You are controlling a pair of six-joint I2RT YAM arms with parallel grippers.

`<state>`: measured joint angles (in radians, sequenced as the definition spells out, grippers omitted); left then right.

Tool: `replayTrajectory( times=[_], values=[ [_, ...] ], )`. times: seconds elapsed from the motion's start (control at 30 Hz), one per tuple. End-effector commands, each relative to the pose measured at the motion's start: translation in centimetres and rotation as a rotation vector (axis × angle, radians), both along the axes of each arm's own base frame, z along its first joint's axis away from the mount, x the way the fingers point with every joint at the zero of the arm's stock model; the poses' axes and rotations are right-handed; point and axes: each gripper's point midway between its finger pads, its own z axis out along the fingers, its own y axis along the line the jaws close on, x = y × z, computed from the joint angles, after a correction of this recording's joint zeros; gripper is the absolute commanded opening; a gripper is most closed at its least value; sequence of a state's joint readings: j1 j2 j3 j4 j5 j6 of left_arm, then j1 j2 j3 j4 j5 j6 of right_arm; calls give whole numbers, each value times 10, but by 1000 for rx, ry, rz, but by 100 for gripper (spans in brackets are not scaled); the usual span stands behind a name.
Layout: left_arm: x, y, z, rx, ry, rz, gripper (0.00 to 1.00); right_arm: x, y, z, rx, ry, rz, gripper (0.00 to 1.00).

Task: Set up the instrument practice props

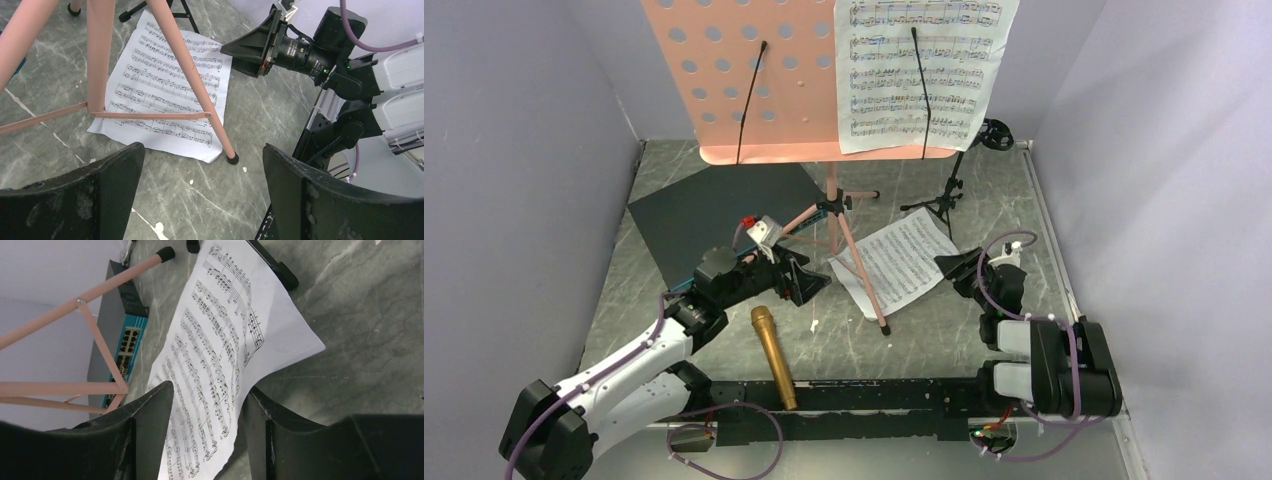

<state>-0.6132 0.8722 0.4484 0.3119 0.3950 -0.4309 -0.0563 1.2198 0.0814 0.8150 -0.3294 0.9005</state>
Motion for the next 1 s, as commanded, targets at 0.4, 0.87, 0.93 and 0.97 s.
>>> replayTrajectory(
  times=[0.4,0.87,0.93,0.97],
  values=[
    [1,-3,25,-24,-71,-15,93,45,19,11,103,-136,103,52],
    [-2,0,35,-39,-82,-14,93,61,21,52,58,-235,140,5],
    [-3,0,36,-45,-83,-15,93,63,19,66,-1,-246,144,0],
    [-4,0,36,-46,-81,-15,93,64,17,72,-34,-248,149,0]
  ],
)
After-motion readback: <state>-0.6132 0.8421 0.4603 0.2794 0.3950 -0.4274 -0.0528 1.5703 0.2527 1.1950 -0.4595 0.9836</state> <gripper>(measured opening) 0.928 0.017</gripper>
